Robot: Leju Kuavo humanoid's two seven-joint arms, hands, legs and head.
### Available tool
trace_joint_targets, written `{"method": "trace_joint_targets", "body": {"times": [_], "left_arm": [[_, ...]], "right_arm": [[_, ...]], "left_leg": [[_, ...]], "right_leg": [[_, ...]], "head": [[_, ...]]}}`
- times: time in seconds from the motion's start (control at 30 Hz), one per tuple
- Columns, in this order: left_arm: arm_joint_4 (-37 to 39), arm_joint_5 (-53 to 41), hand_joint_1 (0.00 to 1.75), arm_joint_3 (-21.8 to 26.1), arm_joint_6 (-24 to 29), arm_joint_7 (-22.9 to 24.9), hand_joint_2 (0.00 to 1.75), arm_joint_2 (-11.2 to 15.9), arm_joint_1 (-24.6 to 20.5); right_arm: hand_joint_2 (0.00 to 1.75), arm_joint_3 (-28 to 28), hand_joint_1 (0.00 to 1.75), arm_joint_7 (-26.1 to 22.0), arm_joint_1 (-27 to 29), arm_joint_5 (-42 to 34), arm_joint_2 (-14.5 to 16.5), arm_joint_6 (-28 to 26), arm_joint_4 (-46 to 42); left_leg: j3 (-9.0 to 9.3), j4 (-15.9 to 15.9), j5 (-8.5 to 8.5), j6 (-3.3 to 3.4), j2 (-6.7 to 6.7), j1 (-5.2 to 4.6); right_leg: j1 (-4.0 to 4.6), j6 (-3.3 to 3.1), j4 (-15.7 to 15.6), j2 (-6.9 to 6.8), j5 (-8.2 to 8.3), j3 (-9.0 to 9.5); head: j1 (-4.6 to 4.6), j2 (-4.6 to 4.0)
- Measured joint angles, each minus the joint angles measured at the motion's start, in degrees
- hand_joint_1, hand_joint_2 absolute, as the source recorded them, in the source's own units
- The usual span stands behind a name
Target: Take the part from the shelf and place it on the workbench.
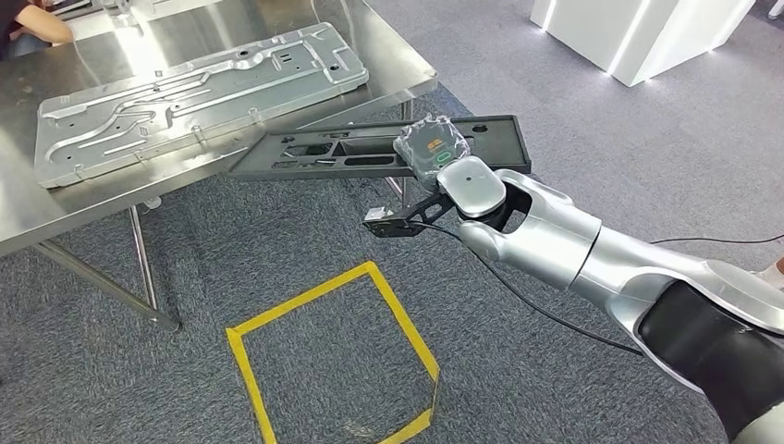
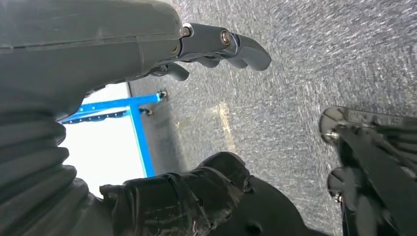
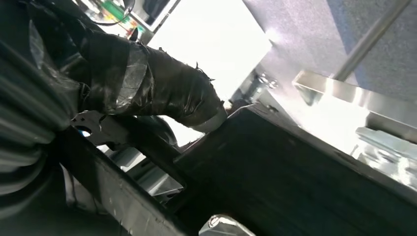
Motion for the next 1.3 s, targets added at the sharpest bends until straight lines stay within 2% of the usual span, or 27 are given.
{"method": "trace_joint_targets", "body": {"times": [0.03, 0.07, 0.13, 0.2, 0.27, 0.3, 0.33, 0.37, 0.43, 0.47, 0.5, 0.53, 0.57, 0.63, 0.67, 0.77, 0.83, 0.87, 0.93, 0.97, 1.0, 1.03, 1.1, 1.13, 1.17, 1.2, 1.3], "left_arm": [[0.0, -0.01, 0.0, -0.01, -0.09, -0.14, 1.75, 0.0, 0.05], [0.0, -0.03, 0.0, -0.01, -0.14, -0.27, 1.75, 0.0, 0.09], [0.0, -0.09, 0.0, -0.02, -0.2, -0.43, 1.75, 0.03, -0.01], [0.0, -0.14, 0.0, -0.02, -0.26, -0.54, 1.75, 0.04, -0.25], [0.0, -0.16, 0.0, -0.02, -0.33, -0.58, 1.75, 0.03, -0.37], [0.0, -0.16, 0.0, -0.02, -0.38, -0.57, 1.75, 0.03, -0.34], [0.0, -0.15, 0.0, -0.02, -0.44, -0.54, 1.75, 0.02, -0.3], [0.0, -0.15, 0.0, -0.02, -0.51, -0.49, 1.75, 0.02, -0.25], [0.0, -0.15, 0.0, -0.03, -0.66, -0.39, 1.75, 0.03, -0.27], [0.0, -0.15, 0.0, -0.04, -0.72, -0.37, 1.75, 0.04, -0.29], [0.0, -0.15, 0.0, -0.04, -0.76, -0.36, 1.75, 0.05, -0.31], [0.0, -0.15, 0.0, -0.03, -0.79, -0.35, 1.75, 0.05, -0.3], [0.0, -0.15, 0.0, -0.03, -0.83, -0.34, 1.75, 0.04, -0.25], [0.0, -0.16, 0.0, -0.03, -0.91, -0.32, 1.75, 0.03, -0.09], [0.0, -0.17, 0.0, -0.04, -0.95, -0.31, 1.75, 0.03, -0.04], [0.0, -0.17, 0.0, -0.04, -0.95, -0.28, 1.75, 0.02, 0.13], [0.0, -0.17, 0.0, -0.04, -0.87, -0.22, 1.75, -0.07, 0.22], [0.0, -0.2, 0.0, -0.05, -0.81, -0.18, 1.75, -0.1, 0.2], [0.0, -0.29, 0.0, -0.06, -0.71, -0.07, 1.75, -0.18, 0.09], [0.0, -0.33, 0.0, -0.07, -0.68, -0.02, 1.75, -0.19, 0.04], [0.0, -0.34, 0.0, -0.07, -0.68, 0.04, 1.75, -0.21, 0.03], [0.0, -0.34, 0.0, -0.07, -0.67, 0.09, 1.75, -0.22, 0.03], [0.0, -0.34, 0.0, -0.07, -0.65, 0.17, 1.75, -0.22, 0.06], [0.0, -0.34, 0.0, -0.07, -0.63, 0.2, 1.75, -0.21, 0.07], [0.0, -0.34, 0.0, -0.07, -0.62, 0.22, 1.75, -0.2, 0.04], [0.0, -0.34, 0.0, -0.07, -0.62, 0.22, 1.75, -0.2, -0.02], [0.0, -0.24, 0.0, -0.08, -0.66, 0.16, 1.75, -0.27, -0.15]], "right_arm": [[1.75, 0.0, 1.75, -0.13, 0.02, 0.15, 0.05, 0.03, 0.01], [1.75, 0.0, 1.75, -0.24, -0.03, 0.36, 0.11, 0.07, 0.03], [1.75, 0.0, 1.75, -0.36, -0.23, 0.84, 0.16, 0.19, 0.1], [1.75, 0.0, 1.75, -0.46, -0.37, 1.16, 0.17, 0.27, 0.2], [1.75, 0.0, 1.75, -0.6, -0.35, 1.25, 0.2, 0.28, 0.27], [1.75, 0.0, 1.75, -0.66, -0.36, 1.27, 0.21, 0.27, 0.3], [1.75, 0.0, 1.75, -0.7, -0.44, 1.28, 0.22, 0.26, 0.34], [1.75, 0.0, 1.75, -0.71, -0.5, 1.3, 0.21, 0.26, 0.38], [1.75, 0.0, 1.75, -0.72, -0.4, 1.3, 0.2, 0.3, 0.46], [1.75, 0.01, 1.75, -0.72, -0.19, 1.3, 0.2, 0.32, 0.52], [1.75, 0.01, 1.75, -0.73, 0.03, 1.3, 0.17, 0.35, 0.58], [1.75, 0.02, 1.75, -0.73, 0.18, 1.3, 0.14, 0.37, 0.65], [1.75, 0.02, 1.75, -0.73, 0.2, 1.29, 0.1, 0.35, 0.7], [1.75, 0.03, 1.75, -0.77, 0.05, 1.14, 0.05, 0.27, 0.75], [1.75, 0.02, 1.75, -0.79, 0.03, 1.01, 0.06, 0.24, 0.76], [1.75, 0.02, 1.75, -0.86, 0.26, 0.78, 0.07, 0.25, 0.83], [1.75, 0.02, 1.75, -0.85, 0.29, 0.77, 0.06, 0.2, 0.86], [1.75, 0.01, 1.75, -0.82, 0.27, 0.77, 0.05, 0.18, 0.87], [1.75, 0.01, 1.75, -0.79, 0.27, 0.78, 0.05, 0.17, 0.88], [1.75, 0.02, 1.75, -0.79, 0.31, 0.78, 0.05, 0.19, 0.88], [1.75, 0.02, 1.75, -0.79, 0.36, 0.78, 0.06, 0.21, 0.87], [1.75, 0.02, 1.75, -0.79, 0.4, 0.78, 0.07, 0.23, 0.87], [1.75, 0.02, 1.75, -0.79, 0.32, 0.79, 0.07, 0.22, 0.86], [1.75, 0.02, 1.75, -0.78, 0.21, 0.84, 0.07, 0.23, 0.87], [1.75, 0.02, 1.75, -0.78, 0.1, 0.91, 0.06, 0.25, 0.87], [1.75, 0.02, 1.75, -0.77, 0.05, 0.97, 0.06, 0.27, 0.88], [1.75, 0.01, 1.75, -0.76, 0.15, 0.88, 0.11, 0.28, 0.86]], "left_leg": [[0.62, -2.28, 2.12, 0.28, 0.1, -0.06], [2.06, -6.16, 4.6, 0.73, 0.48, -0.21], [4.99, -12.73, 7.26, 1.63, 1.7, -0.87], [6.06, -14.79, 7.19, 2.15, 2.05, -1.46], [6.58, -15.7, 7.37, 2.5, 1.26, -1.36], [7.07, -16.29, 7.52, 2.68, 0.88, -1.17], [7.57, -16.86, 7.65, 2.91, 0.56, -0.96], [7.96, -17.22, 7.71, 3.12, 0.27, -0.76], [8.17, -17.26, 7.52, 3.5, -0.5, -0.75], [8.22, -17.18, 7.37, 3.57, -1.02, -0.72], [8.31, -17.05, 7.17, 3.55, -1.49, -0.67], [8.42, -16.78, 6.89, 3.43, -1.95, -0.58], [8.5, -16.32, 6.47, 3.21, -2.37, -0.45], [8.31, -15.15, 5.51, 2.58, -2.93, -0.41], [8.13, -14.73, 5.18, 2.25, -3.13, -0.43], [7.87, -14.63, 4.76, 1.59, -3.3, -0.46], [7.23, -12.91, 3.58, 1.07, -2.25, -0.46], [6.18, -10.51, 2.36, 0.74, -1.52, -0.37], [2.71, -3.45, -0.42, 0.21, -0.49, -0.13], [1.04, -0.59, -1.08, 0.07, -0.3, -0.03], [0.12, 0.53, -0.72, 0.05, -0.18, 0.01], [0.24, -0.52, 0.74, 0.15, -0.12, 0.01], [3.02, -7.55, 5.18, 0.77, -0.02, -0.11], [4.6, -11.02, 6.7, 1.13, 0.05, -0.31], [5.78, -13.57, 7.4, 1.47, 0.1, -0.55], [6.33, -14.74, 7.34, 1.7, 0.12, -0.79], [7.31, -16.23, 7.25, 2.09, 0.0, -0.8]], "right_leg": [[0.1, 0.0, -0.01, -0.11, -0.3, 0.46], [0.21, 0.02, -0.03, -0.27, -0.63, 0.97], [0.47, 0.25, -0.23, -0.67, -1.17, 1.77], [0.58, 0.74, -0.61, -1.31, -1.39, 2.12], [0.54, 1.32, -0.94, -1.93, -1.64, 2.48], [0.53, 1.54, -0.5, -1.81, -2.06, 2.44], [0.54, 1.72, 1.01, -1.46, -2.91, 1.82], [0.51, 1.84, 3.79, -0.96, -4.18, 0.41], [0.44, 2.02, 11.14, -0.39, -6.8, -3.82], [0.35, 2.15, 13.69, -0.35, -7.17, -5.61], [0.22, 2.28, 14.23, -0.34, -6.43, -6.47], [0.07, 2.4, 12.54, -0.34, -4.58, -6.23], [-0.1, 2.52, 9.01, -0.32, -2.08, -5.04], [-0.21, 2.49, 2.63, 0.03, 0.75, -2.43], [-0.14, 2.27, 1.02, 0.21, 1.05, -1.71], [0.01, 1.23, 0.42, 0.31, 0.65, -1.29], [-0.25, 0.64, 0.07, 0.2, 0.62, -0.86], [-0.34, 0.37, -0.09, 0.15, 0.54, -0.56], [-0.28, 0.01, -0.2, 0.06, 0.22, -0.02], [-0.24, -0.06, -0.2, 0.01, 0.01, 0.23], [-0.21, -0.08, -0.2, -0.04, -0.2, 0.49], [-0.17, -0.06, -0.2, -0.07, -0.42, 0.8], [-0.09, 0.06, -0.27, -0.17, -0.91, 1.53], [0.0, 0.19, -0.35, -0.23, -1.1, 1.79], [0.03, 0.4, -0.45, -0.29, -1.21, 1.91], [0.02, 0.65, -0.61, -0.35, -1.25, 1.93], [0.1, 1.56, -0.97, -0.51, -1.5, 2.14]], "head": [[0.0, 0.0], [-0.01, 0.01], [0.02, 0.0], [0.05, 0.0], [0.08, -0.01], [0.12, -0.01], [0.2, -0.01], [0.25, -0.01], [0.28, -0.01], [0.29, -0.01], [0.3, -0.01], [0.31, -0.01], [0.33, -0.01], [0.33, -0.01], [0.33, 0.0], [0.31, 0.01], [0.1, 0.01], [-0.02, 0.01], [-0.22, 0.0], [-0.22, 0.0], [-0.23, 0.0], [-0.23, -0.01], [-0.21, -0.01], [-0.17, 0.0], [-0.19, 0.0], [-0.17, -0.01], [-0.08, -0.01]]}}
